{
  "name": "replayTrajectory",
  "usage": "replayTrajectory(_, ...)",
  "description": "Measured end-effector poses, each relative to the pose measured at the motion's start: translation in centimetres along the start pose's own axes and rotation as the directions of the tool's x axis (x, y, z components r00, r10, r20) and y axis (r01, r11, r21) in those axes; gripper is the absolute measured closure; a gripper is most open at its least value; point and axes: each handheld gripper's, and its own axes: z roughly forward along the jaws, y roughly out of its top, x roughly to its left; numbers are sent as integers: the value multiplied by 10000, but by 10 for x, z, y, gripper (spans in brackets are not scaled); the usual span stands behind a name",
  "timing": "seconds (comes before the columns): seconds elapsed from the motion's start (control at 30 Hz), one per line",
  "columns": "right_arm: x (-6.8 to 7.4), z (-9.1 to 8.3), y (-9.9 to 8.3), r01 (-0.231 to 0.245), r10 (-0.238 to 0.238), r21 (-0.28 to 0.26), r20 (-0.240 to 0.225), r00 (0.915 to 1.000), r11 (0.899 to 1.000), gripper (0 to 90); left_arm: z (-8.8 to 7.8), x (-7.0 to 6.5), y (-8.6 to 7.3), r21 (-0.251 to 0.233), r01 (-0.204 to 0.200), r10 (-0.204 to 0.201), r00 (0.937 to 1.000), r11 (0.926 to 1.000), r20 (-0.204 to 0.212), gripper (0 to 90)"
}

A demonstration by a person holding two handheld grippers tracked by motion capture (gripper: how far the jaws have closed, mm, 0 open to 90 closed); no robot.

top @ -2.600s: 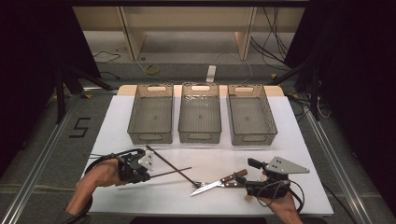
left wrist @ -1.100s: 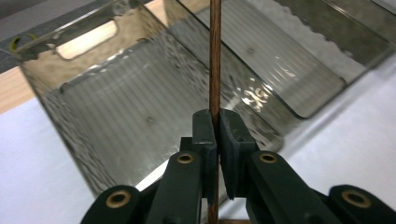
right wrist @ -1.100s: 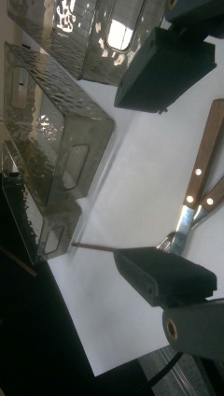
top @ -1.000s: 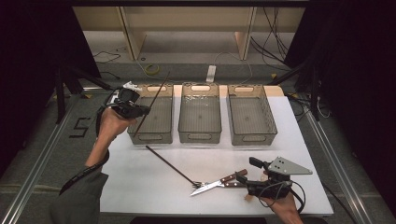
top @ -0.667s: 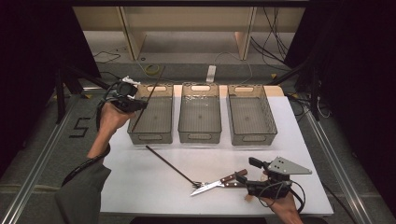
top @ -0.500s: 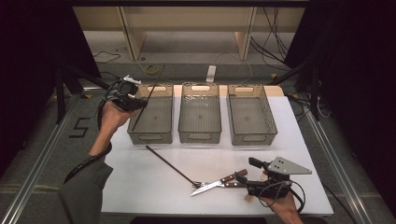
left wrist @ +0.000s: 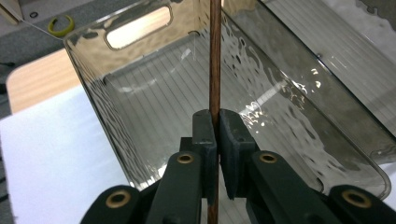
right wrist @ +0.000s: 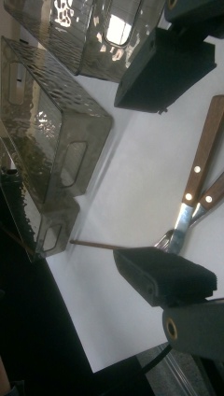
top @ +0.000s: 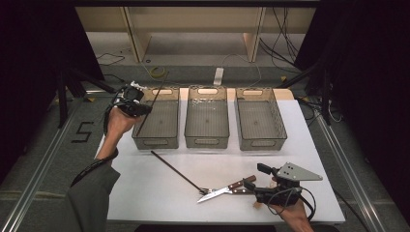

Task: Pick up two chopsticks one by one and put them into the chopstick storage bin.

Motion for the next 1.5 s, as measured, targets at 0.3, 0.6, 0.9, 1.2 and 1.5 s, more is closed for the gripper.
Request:
replayTrajectory(0.3, 0, 1, 0, 19, -19, 20, -18, 10000, 10000, 235, 10, 2, -9, -25, 201, -202, 9997, 9998, -106, 839)
replayTrajectory(0.6, 0, 1, 0, 34, -34, 16, -28, 10000, 10000, 236, 11, -1, -10, 331, 228, -220, 9995, 9992, -245, 611)
replayTrajectory(0.9, 1, 1, 0, 58, -58, 72, -14, 10000, 10000, 236, -11, -27, -12, 909, -1212, 1177, 9921, 9885, 434, 362)
replayTrajectory(1.2, 1, 1, 0, 49, -49, 75, -1, 10000, 10000, 235, -29, -67, -31, 566, -2472, 2326, 9537, 9673, 1910, 256)
replayTrajectory(1.5, 3, 0, 1, 130, -130, 2, -50, 9999, 9999, 236, -28, -92, -48, 1032, -4155, 3860, 8951, 9037, 2232, 229)
